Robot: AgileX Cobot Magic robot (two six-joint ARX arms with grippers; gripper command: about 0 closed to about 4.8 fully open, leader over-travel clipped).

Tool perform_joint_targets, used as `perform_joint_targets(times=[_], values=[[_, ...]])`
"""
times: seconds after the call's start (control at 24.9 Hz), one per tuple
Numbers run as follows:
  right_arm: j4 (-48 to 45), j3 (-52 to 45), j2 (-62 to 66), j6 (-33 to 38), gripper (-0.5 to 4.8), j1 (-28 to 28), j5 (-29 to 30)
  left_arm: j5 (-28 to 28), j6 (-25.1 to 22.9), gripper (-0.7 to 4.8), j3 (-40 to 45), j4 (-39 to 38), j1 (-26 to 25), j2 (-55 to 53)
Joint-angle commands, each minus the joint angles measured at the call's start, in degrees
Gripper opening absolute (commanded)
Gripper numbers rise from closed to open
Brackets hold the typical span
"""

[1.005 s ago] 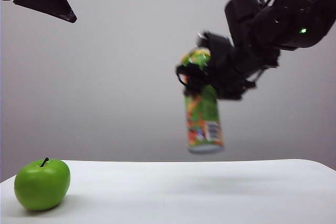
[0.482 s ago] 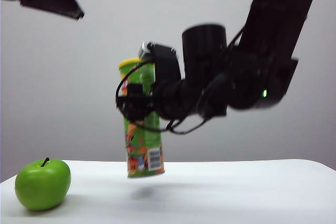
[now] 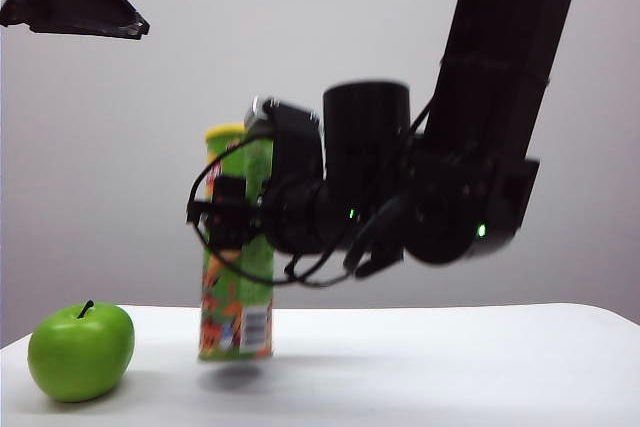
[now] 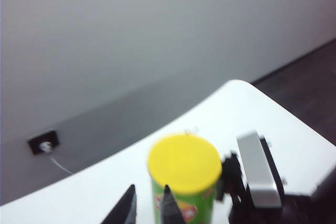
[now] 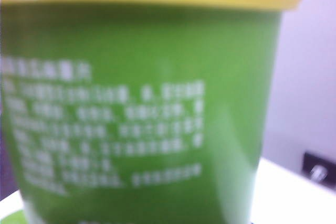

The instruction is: Pick up the green bucket of chips from the desk, place it near the apple, and finally stand it up.

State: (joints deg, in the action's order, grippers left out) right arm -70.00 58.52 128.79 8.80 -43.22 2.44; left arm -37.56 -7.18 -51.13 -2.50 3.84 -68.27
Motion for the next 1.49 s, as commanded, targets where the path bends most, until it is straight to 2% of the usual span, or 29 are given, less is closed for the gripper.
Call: perform_joint_targets(times=[0.04,0.32,0.64,0.68,0.72,0.76,1.13,1.29,1.49], values=[[-3.5,0.4,0.6,2.9,2.69,-1.3,-0.5,-1.2,1.7,0.62,0.0,3.0,-0.2,0.2],[-3.1,0.7,1.7,-3.2,2.69,-3.7,-1.8,-1.2,1.9,0.62,0.0,3.7,-0.2,0.2],[-4.0,1.0,4.0,-2.8,2.78,-4.3,-2.6,-1.2,1.8,0.62,0.0,3.5,-0.2,0.2],[-4.0,1.0,4.0,-2.8,3.36,-4.2,-2.6,-1.2,1.8,0.62,0.0,3.4,-0.2,0.2],[-3.9,1.0,4.0,-2.8,4.36,-4.2,-2.8,-1.3,1.8,0.62,0.0,3.4,-0.2,0.2],[-4.0,1.0,4.0,-2.8,4.79,-4.3,-2.8,-1.3,1.8,0.62,0.0,3.4,-0.2,0.2],[-4.0,0.9,3.9,-2.8,4.79,-4.3,-2.8,-1.3,1.9,0.62,0.0,3.4,-0.2,0.2],[-3.7,0.5,3.2,-0.4,4.79,-4.3,-2.7,-1.3,2.1,0.62,0.0,3.4,-0.2,0.2],[0.6,-2.1,-0.3,0.8,4.79,-4.3,-3.9,-1.3,3.0,0.62,0.0,3.4,-0.2,0.2]])
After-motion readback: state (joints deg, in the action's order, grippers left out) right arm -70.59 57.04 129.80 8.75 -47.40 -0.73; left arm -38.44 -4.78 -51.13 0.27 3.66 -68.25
